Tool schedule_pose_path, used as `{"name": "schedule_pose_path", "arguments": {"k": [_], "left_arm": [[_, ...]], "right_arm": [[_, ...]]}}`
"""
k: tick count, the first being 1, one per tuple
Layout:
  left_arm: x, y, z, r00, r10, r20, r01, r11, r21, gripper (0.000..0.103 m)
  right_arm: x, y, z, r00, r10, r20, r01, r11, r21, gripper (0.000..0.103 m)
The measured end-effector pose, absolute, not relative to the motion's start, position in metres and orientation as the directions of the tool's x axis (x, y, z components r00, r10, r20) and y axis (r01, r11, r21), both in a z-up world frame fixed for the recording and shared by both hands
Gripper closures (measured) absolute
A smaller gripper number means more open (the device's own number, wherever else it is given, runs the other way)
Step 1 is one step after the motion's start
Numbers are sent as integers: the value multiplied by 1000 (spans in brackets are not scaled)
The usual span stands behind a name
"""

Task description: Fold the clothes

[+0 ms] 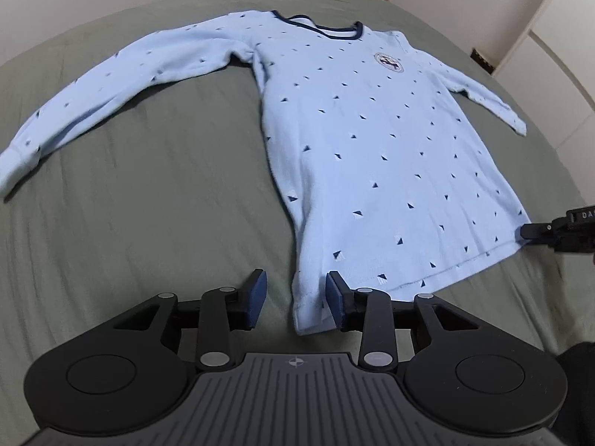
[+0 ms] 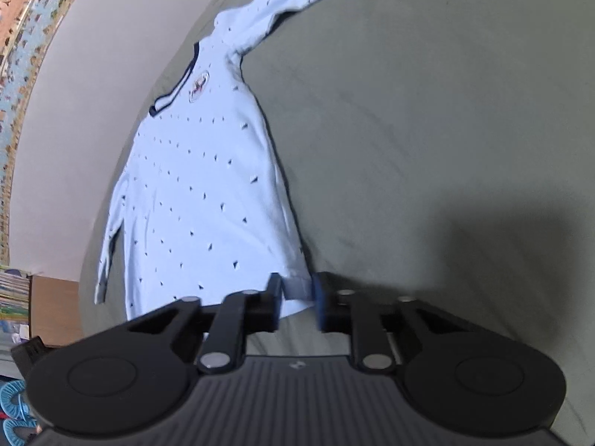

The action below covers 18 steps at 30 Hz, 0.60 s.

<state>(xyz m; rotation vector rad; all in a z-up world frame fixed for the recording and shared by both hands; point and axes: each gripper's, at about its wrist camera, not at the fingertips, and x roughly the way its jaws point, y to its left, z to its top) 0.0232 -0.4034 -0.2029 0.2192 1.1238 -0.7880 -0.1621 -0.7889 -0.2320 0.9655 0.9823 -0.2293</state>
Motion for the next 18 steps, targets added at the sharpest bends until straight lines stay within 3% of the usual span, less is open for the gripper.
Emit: {"name": "schedule_pose_path", "arguments": {"k": [5, 10, 12, 13, 18], "left_arm": [[16, -406, -205, 188, -442, -877, 672, 709, -213, 94], [12, -403, -210, 195, -435, -879, 686, 701, -195, 92], [11, -400, -207, 193, -424, -885, 699, 692, -179, 85], [11, -397, -203, 196, -419, -887, 706, 687, -169, 78], [15, -395, -169, 288, -458, -841, 742, 662, -106, 72]], "right_arm": [[-163, -800, -207, 540, 167, -825, 560, 660, 500, 97], [-160, -802, -227, 465, 156, -872, 583, 687, 434, 97], [-163, -806, -228, 482, 162, -861, 590, 667, 455, 96], [-164, -807, -226, 483, 164, -860, 589, 667, 457, 91], [-175, -806, -193, 524, 99, -846, 566, 702, 433, 86]]}}
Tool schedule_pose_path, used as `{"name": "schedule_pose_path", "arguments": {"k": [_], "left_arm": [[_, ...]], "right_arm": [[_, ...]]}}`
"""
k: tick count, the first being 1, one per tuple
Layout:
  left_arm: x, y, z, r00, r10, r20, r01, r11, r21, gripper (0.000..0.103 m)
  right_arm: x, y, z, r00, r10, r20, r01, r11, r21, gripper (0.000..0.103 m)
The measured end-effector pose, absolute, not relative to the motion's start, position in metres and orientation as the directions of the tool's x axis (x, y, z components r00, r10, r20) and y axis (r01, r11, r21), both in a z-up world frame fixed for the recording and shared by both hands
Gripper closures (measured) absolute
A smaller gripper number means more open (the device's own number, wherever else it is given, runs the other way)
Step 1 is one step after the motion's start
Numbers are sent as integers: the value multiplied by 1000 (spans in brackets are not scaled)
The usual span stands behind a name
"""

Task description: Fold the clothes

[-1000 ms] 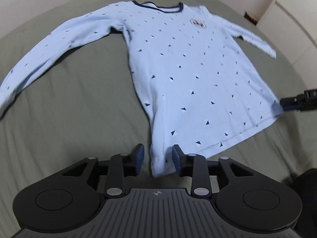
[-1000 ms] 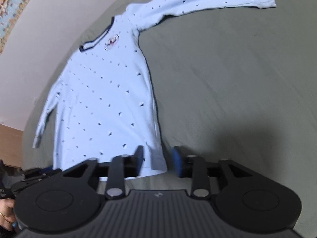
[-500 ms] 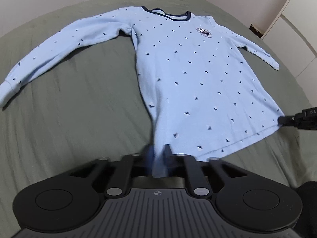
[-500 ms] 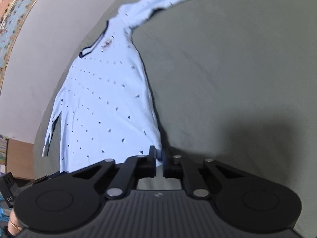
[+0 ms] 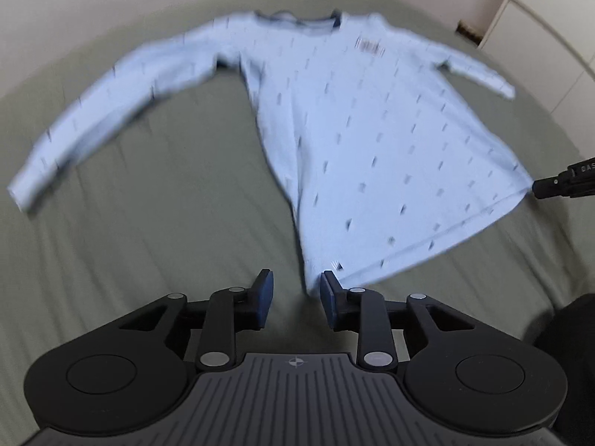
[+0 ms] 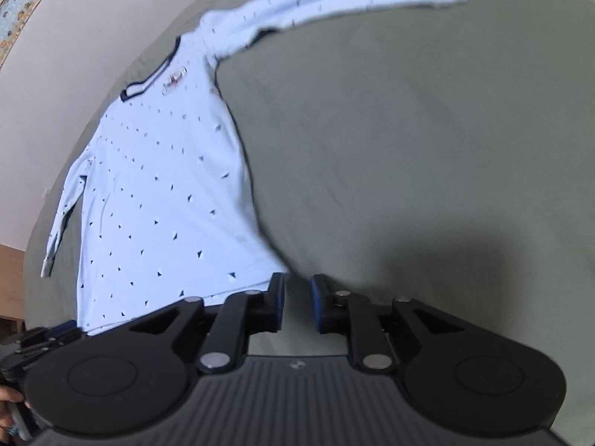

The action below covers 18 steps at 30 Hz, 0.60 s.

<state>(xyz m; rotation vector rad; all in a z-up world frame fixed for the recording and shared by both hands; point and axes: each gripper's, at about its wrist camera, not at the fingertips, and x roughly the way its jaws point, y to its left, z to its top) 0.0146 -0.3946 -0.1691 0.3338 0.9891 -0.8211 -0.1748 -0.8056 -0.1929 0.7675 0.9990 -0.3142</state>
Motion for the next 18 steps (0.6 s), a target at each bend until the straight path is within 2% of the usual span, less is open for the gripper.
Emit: {"name": "schedule_pose_path", "arguments": {"k": [2, 3, 4, 6, 12, 13, 14, 15, 16, 18], "left_arm": [[28, -407, -167, 319, -458, -830, 725, 682, -97, 64], [35, -413, -167, 333, -456, -825, 715, 693, -94, 63], [42, -418, -170, 339, -455, -824, 703, 704, -99, 63], [55, -424, -178, 343, -446, -826, 677, 727, -111, 63], [78, -435, -207, 311, -430, -848, 626, 764, -158, 64], [79, -436, -210, 305, -434, -848, 625, 763, -166, 67], [80, -437, -213, 298, -438, -848, 624, 762, -174, 84], [80, -438, -214, 297, -438, -849, 629, 758, -171, 92], [80, -439, -215, 298, -432, -851, 635, 756, -161, 97], [80, -440, -214, 305, -420, -855, 643, 753, -140, 99]], "right_arm": [[-167, -800, -184, 566, 106, -817, 548, 692, 470, 86], [-162, -795, -184, 566, 102, -818, 540, 704, 462, 82], [-157, -790, -184, 564, 95, -820, 533, 716, 450, 69], [-140, -780, -189, 536, 55, -842, 530, 755, 386, 56], [-129, -783, -216, 505, 66, -860, 553, 741, 382, 56], [-130, -784, -217, 507, 70, -859, 553, 738, 387, 60], [-132, -786, -221, 511, 79, -856, 555, 730, 398, 63], [-133, -786, -222, 509, 85, -857, 552, 731, 401, 78], [-135, -786, -222, 504, 90, -859, 549, 734, 399, 92], [-136, -788, -222, 497, 100, -862, 540, 743, 397, 97]]}}
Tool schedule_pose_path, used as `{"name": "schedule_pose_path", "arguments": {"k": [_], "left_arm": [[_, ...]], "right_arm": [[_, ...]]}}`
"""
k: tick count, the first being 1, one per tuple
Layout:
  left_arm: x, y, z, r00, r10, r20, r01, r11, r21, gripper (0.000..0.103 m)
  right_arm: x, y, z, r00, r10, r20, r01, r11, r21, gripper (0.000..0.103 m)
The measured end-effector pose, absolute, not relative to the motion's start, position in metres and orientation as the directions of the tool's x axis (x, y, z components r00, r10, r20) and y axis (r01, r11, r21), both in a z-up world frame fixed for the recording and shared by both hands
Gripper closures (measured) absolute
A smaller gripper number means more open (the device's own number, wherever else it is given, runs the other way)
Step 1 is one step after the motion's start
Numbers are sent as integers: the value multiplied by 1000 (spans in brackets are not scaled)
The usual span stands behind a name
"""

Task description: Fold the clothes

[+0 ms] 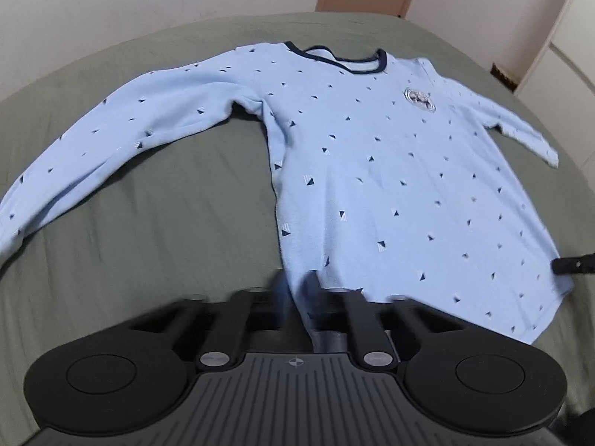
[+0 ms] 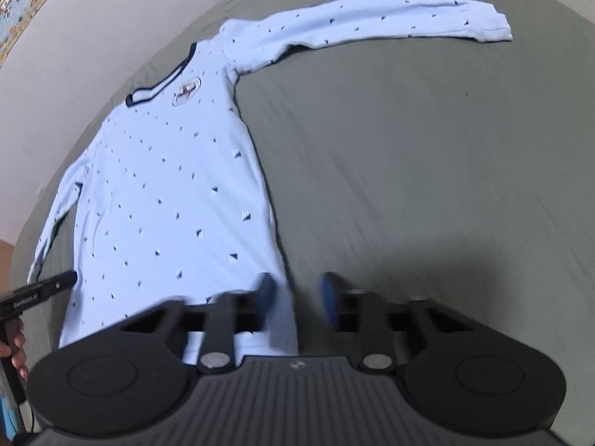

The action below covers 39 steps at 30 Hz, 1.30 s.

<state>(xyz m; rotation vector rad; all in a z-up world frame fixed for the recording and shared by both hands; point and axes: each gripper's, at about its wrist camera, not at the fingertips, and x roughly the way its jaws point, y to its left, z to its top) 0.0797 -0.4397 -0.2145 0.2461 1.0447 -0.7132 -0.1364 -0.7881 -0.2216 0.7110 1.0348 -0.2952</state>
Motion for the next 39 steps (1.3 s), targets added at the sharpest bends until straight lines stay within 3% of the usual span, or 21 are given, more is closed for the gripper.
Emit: {"name": "schedule_pose_path", "arguments": {"k": [7, 9, 10, 11, 13, 15, 17, 22, 29, 39], "left_arm": [[80, -426, -212, 315, -421, -851, 655, 745, -126, 95], [80, -420, -208, 317, -429, -846, 654, 745, -133, 84], [80, -413, -205, 323, -429, -844, 650, 749, -132, 69], [80, -407, -202, 329, -429, -841, 645, 753, -132, 59], [78, -389, -194, 406, -385, -829, 662, 749, -25, 55], [80, -377, -191, 452, -324, -831, 670, 738, 77, 55], [86, -362, -189, 489, -280, -826, 689, 704, 169, 55], [104, -341, -187, 505, -230, -832, 718, 646, 258, 55], [135, -322, -189, 521, -214, -826, 709, 648, 279, 55], [164, -315, -207, 516, -211, -830, 714, 642, 280, 56]], "right_arm": [[-142, -789, -223, 495, 79, -865, 547, 745, 381, 95], [-145, -791, -218, 519, 86, -850, 550, 728, 409, 79], [-148, -792, -213, 539, 74, -839, 551, 722, 417, 69], [-151, -792, -208, 558, 60, -828, 549, 722, 422, 67], [-157, -794, -197, 606, 59, -794, 535, 708, 461, 67], [-156, -794, -185, 669, 113, -735, 504, 657, 560, 67], [-144, -782, -174, 666, 102, -739, 477, 704, 526, 67], [-117, -747, -153, 647, 83, -758, 420, 791, 445, 56], [-72, -684, -122, 676, 215, -705, 228, 848, 478, 56], [-33, -619, -111, 650, 281, -706, 141, 869, 475, 55]]}}
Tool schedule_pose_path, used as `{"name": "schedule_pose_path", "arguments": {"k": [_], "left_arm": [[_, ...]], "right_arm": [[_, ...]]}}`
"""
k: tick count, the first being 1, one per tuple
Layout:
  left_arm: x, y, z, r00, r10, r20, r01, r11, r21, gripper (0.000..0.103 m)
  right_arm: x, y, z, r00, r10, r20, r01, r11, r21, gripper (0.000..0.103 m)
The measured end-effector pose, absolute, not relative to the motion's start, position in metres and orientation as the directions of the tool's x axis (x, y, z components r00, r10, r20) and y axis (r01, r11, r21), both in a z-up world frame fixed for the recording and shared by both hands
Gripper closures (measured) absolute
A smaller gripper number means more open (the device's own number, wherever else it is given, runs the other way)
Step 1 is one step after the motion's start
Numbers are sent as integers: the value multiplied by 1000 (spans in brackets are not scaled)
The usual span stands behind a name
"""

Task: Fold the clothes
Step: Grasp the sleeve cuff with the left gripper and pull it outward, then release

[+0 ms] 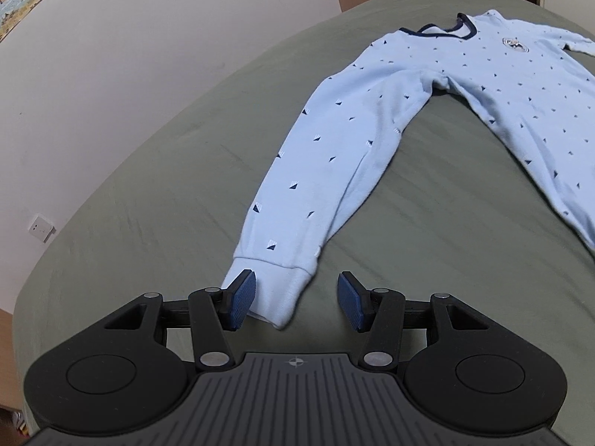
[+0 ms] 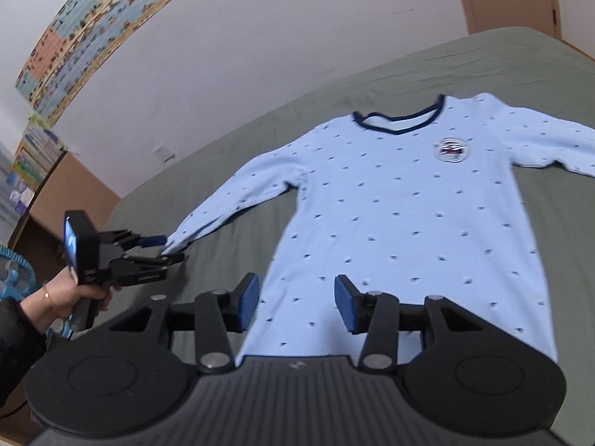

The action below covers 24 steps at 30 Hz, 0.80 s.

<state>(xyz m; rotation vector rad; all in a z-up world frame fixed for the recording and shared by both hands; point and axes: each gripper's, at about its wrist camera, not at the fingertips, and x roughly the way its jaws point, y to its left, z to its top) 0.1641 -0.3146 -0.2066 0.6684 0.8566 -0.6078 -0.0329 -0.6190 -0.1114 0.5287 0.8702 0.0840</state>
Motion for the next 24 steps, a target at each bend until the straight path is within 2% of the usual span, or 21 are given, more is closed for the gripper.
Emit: {"name": "schedule_pose_path", "arguments": {"k": [1, 2, 3, 5, 7, 15, 17, 19, 24], "left_arm": [[167, -313, -209, 507, -213, -835, 720, 638, 274, 62], [169, -312, -210, 502, -214, -838, 724, 634, 272, 76], [171, -311, -212, 497, -215, -841, 729, 630, 270, 82], [174, -309, -213, 492, -215, -843, 739, 615, 274, 90], [176, -307, -213, 489, -218, -844, 746, 607, 275, 94], [180, -287, -197, 474, -220, -853, 775, 564, 285, 95], [183, -284, -197, 475, -211, -854, 770, 569, 288, 93], [188, -281, -201, 439, -203, -875, 770, 587, 250, 92], [186, -272, -204, 427, -194, -883, 755, 614, 230, 75]], "right_arm": [[-31, -615, -112, 646, 283, -709, 140, 869, 475, 55], [-30, -613, -113, 644, 284, -711, 140, 869, 475, 55], [-29, -611, -115, 640, 285, -713, 142, 869, 474, 55], [-26, -607, -117, 633, 283, -721, 148, 870, 471, 55], [-24, -603, -119, 626, 281, -727, 153, 870, 468, 55], [-21, -597, -128, 603, 280, -747, 156, 877, 454, 55], [-20, -596, -132, 597, 286, -750, 159, 874, 459, 55], [-20, -595, -135, 594, 286, -752, 164, 872, 460, 55], [-23, -594, -139, 590, 287, -754, 163, 873, 460, 49]]}}
